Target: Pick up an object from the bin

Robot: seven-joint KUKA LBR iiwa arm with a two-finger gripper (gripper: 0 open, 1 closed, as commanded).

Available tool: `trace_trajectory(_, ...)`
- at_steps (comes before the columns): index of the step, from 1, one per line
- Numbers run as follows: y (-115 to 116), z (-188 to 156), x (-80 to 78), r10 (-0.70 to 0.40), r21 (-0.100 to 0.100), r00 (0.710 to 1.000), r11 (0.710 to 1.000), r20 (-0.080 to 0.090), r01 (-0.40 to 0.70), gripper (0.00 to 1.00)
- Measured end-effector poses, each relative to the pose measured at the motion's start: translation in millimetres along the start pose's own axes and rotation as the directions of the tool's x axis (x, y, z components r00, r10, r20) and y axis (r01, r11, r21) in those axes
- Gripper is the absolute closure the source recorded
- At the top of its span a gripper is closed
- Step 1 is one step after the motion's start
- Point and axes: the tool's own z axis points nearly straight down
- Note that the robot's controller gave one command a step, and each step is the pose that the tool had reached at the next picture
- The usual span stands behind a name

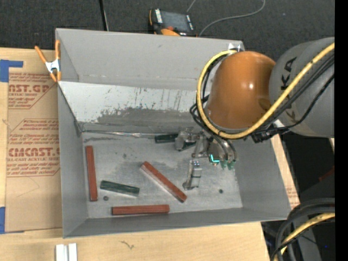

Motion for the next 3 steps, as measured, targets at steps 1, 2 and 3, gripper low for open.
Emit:
trace_trajectory(1,-25,153,17.8,-0.018,0.0,1.0,1.0,0.004,0.018,0.0)
trace_trajectory(2,8,108,-19.3,-0.018,-0.002,1.0,1.0,0.014,0.018,0.0)
trace_trajectory(3,32,151,-22.0,-0.128,0.0,0.992,0.992,0.005,0.128,0.0)
